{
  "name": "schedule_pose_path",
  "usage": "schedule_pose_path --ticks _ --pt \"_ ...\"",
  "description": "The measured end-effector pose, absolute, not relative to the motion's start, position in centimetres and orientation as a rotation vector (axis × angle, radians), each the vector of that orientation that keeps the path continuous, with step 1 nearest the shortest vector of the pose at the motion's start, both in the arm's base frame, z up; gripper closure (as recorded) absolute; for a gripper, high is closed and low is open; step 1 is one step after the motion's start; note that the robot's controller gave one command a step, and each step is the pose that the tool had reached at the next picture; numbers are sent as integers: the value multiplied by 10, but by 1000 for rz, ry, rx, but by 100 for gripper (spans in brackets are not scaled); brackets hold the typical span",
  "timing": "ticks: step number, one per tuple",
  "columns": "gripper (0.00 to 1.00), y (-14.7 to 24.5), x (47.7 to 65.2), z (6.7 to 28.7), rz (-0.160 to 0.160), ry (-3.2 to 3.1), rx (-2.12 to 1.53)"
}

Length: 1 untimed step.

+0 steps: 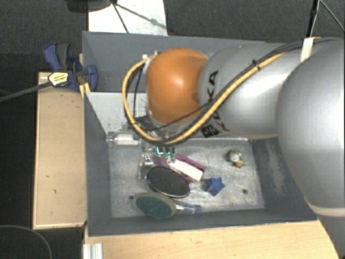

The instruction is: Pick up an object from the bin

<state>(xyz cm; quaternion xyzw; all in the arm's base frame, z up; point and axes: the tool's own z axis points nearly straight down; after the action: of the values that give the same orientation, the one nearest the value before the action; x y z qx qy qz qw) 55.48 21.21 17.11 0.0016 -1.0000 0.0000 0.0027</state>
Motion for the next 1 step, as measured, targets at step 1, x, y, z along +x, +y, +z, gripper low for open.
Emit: schedule_pose_path --ticks 1 --pt "0 132 530 88 -4 -3134 409"
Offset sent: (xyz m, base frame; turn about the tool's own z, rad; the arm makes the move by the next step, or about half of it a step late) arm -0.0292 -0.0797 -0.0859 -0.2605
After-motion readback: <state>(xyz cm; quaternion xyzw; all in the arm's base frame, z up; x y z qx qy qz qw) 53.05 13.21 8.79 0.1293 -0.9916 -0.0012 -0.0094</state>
